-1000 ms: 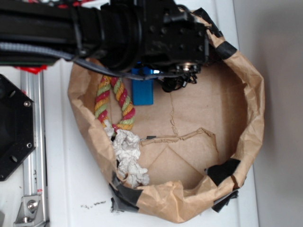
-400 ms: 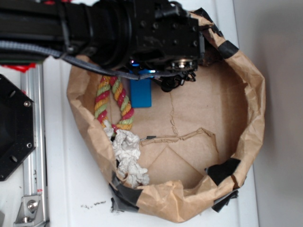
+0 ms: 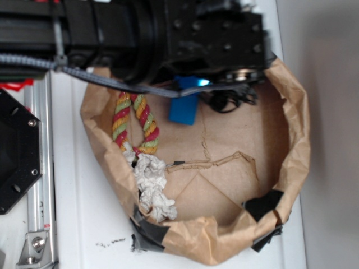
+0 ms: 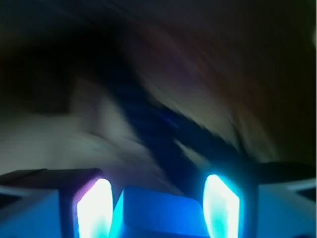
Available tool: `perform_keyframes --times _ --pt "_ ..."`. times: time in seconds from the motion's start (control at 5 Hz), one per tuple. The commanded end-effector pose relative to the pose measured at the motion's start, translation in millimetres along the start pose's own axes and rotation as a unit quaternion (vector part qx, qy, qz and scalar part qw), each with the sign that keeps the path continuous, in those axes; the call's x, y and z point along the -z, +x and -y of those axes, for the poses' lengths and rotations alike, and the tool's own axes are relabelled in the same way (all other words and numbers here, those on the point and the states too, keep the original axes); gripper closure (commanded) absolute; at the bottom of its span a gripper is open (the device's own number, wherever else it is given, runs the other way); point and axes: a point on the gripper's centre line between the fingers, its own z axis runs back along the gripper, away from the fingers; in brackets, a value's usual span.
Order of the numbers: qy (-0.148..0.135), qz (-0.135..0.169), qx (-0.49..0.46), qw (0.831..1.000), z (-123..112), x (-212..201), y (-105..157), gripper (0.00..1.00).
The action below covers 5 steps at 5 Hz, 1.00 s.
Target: Grab the blue block.
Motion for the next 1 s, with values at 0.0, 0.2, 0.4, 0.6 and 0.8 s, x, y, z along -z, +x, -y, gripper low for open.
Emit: perform_keyframes --times 0.0,0.2,0.4,0.6,0.8 --pt "-0.102 0.08 0.224 0.966 35.3 -67.3 27.8 1.0" --pt "-0.138 0.048 0.34 0.929 29.5 -68.4 -2.1 1.0" --pt "-0.138 0.076 0.454 0.877 23.3 -78.4 -22.6 1.0" --pt "-0.144 0.093 0.559 0.811 6.3 -96.8 -19.6 1.0" --pt "-0.148 0.079 0.556 0.814 7.6 -93.9 -15.0 1.0"
